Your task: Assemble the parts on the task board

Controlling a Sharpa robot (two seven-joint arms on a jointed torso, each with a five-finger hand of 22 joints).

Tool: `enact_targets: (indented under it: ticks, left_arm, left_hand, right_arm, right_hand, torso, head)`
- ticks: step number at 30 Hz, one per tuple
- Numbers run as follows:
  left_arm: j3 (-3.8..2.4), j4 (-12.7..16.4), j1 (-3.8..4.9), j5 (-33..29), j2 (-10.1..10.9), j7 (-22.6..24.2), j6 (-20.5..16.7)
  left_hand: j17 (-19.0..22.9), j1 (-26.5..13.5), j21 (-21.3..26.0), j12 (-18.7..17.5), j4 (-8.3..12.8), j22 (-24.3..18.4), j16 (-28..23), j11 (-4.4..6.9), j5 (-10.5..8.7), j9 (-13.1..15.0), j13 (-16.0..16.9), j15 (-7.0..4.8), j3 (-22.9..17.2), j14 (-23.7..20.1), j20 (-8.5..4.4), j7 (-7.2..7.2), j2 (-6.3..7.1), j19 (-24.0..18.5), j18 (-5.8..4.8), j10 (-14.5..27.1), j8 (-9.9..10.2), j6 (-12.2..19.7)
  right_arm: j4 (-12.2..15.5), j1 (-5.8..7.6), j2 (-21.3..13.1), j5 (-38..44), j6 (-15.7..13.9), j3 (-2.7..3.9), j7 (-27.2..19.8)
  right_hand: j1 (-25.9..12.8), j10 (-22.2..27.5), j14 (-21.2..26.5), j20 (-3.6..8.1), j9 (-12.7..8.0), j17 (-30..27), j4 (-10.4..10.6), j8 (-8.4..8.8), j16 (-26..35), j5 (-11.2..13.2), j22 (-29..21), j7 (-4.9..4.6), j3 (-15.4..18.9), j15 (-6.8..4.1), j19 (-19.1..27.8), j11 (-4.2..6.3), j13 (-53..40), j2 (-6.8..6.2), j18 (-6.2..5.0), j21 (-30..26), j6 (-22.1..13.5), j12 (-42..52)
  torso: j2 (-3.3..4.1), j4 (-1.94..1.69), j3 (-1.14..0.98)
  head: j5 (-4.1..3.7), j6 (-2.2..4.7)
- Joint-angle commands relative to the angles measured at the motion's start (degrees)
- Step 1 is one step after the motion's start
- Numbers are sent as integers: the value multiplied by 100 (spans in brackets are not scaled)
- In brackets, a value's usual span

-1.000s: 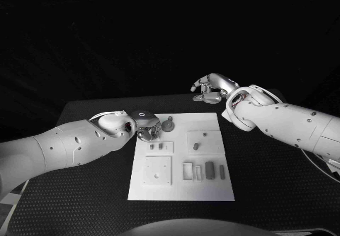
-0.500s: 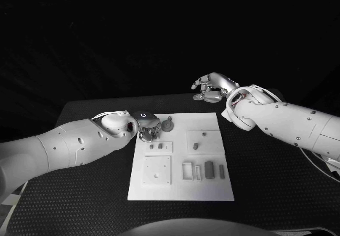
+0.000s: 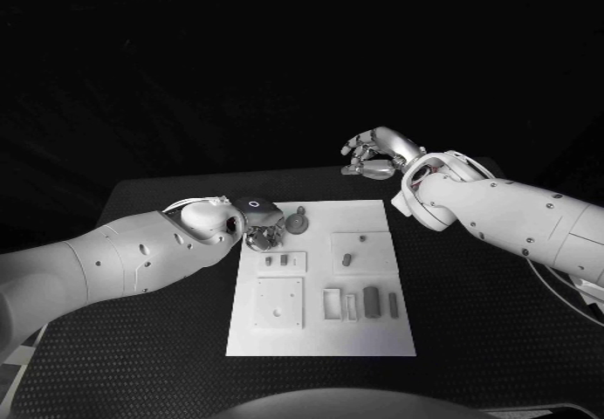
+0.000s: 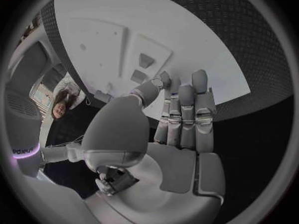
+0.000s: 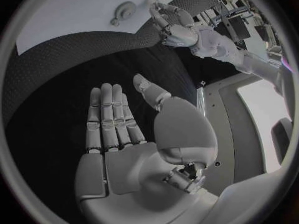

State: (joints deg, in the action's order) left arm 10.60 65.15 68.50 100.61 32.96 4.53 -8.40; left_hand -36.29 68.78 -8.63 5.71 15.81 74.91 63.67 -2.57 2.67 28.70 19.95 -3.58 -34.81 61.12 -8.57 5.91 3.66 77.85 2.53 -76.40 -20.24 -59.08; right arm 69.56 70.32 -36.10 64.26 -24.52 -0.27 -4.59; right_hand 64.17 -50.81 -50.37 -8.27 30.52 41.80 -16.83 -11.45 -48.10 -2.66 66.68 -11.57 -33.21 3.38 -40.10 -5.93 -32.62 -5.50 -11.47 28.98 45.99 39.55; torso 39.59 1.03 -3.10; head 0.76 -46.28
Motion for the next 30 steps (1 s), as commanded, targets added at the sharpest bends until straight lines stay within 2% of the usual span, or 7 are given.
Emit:
enact_targets:
  ticks: [1, 10, 30]
  left_arm:
    - [-2, 6, 6, 40, -19, -5, -43]
    - [-2, -4, 5, 17, -56, -12, -90]
    - [-1, -136, 4, -30, -203, -49, -29]
  left_hand:
    - [-7, -1, 30, -16, -13, 64, -30, 12, 20, 145, 7, -3, -23, 34, -38, 21, -41, -16, 126, -41, -18, -63]
    - [-10, -2, 33, -19, -18, 63, -36, 13, 21, 145, 9, -4, -26, 39, -40, 21, -39, -12, 125, -43, -16, -64]
    - [-16, -1, 42, -30, -29, 61, -51, 12, 21, 144, 11, -4, -38, 46, -43, 23, -37, -7, 122, -41, -9, -58]
  right_arm:
    - [-10, 4, 10, -148, -4, 4, -110]
    - [-30, 4, 18, -387, 111, 4, -141]
    - [-72, 8, 22, -611, 214, 4, -109]
  right_hand:
    - [-9, -27, -22, -38, 5, -34, 4, -23, 48, -9, -14, -18, 48, 14, 15, 1, 59, 2, 19, -32, -16, -44]
    - [3, 201, 353, -167, -5, -498, 2, -88, 678, -5, -149, -49, 54, 301, 507, -181, 684, 15, 130, -421, -78, -593]
    - [-37, 86, 283, -199, -25, -639, 7, -126, 797, -8, -140, -59, 116, 312, 511, -193, 974, 47, 112, -472, -118, -725]
  torso:
    - [3, 1, -3]
    - [2, -3, -2]
    - [3, 0, -2]
  head:
    - [-12, -2]
    - [-31, -1]
    - [-54, -3]
